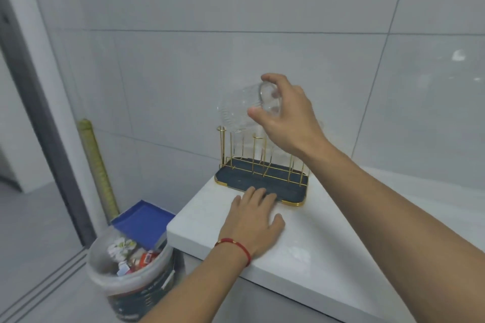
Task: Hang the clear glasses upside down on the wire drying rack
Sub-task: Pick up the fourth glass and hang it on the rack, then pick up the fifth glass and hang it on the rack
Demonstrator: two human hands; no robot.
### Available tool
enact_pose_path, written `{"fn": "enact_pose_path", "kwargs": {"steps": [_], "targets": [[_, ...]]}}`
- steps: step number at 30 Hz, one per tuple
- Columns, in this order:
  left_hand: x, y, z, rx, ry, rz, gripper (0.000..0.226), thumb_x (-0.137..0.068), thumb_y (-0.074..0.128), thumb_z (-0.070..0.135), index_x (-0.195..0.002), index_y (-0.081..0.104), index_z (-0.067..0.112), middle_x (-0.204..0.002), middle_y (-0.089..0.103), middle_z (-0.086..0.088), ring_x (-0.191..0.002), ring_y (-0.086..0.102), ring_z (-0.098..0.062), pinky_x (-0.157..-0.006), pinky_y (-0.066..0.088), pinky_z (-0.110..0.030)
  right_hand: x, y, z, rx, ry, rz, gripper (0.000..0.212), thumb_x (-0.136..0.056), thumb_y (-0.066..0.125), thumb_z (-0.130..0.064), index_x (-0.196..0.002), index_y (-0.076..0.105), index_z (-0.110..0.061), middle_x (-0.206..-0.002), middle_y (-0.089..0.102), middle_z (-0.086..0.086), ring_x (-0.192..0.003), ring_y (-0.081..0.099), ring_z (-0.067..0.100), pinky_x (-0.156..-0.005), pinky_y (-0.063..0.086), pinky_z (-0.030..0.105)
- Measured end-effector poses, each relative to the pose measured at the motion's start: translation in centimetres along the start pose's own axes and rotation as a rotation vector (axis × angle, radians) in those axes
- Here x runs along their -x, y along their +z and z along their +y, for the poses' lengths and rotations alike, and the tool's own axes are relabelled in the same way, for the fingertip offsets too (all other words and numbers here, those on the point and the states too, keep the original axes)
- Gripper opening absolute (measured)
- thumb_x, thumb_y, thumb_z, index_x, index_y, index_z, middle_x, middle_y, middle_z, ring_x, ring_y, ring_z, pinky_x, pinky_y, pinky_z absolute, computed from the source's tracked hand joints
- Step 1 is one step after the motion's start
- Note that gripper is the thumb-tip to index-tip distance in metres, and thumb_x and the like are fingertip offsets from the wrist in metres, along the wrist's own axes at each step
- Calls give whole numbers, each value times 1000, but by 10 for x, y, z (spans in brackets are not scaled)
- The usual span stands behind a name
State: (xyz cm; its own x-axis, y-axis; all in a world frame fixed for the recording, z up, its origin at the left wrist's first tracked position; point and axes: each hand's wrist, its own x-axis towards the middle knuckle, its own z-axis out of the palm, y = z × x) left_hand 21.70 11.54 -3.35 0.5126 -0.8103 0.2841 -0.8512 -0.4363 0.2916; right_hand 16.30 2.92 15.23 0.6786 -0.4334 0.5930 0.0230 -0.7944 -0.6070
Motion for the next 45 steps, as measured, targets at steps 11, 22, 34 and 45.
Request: {"fn": "enact_pose_path", "kwargs": {"steps": [11,22,34,45], "targets": [[-1,1,1,9,16,28,50,-93,37,41,-136,48,20,-143,48,-3,-139,32,-28,-116,27,-47,-50,74,-2,566,-82,-302,64,-94,68,-45,-153,48,-29,-152,54,10,-139,52,38,-104,45,48],[1,-4,4,51,42,54,45,-86,41,30,-128,53,17,-137,53,-4,-131,38,-29,-113,33,-43,-37,88,22,738,-209,-393,57,-104,47,-50,-155,45,-25,-150,57,12,-132,58,39,-99,48,50],[10,-22,7,336,80,166,44,-71,55,23,-114,61,27,-115,65,7,-116,52,-16,-94,42,-24,73,23,53,399,-536,64,41,-80,51,-5,-116,72,-2,-102,72,12,-90,67,36,-77,52,47],[-15,31,186,566,249,89,49,-70,57,31,-117,69,26,-126,62,4,-128,42,-15,-108,34,-28,190,-144,187,281,257,434,32,-85,59,1,-114,67,-13,-104,67,-4,-98,64,22,-89,51,41]]}}
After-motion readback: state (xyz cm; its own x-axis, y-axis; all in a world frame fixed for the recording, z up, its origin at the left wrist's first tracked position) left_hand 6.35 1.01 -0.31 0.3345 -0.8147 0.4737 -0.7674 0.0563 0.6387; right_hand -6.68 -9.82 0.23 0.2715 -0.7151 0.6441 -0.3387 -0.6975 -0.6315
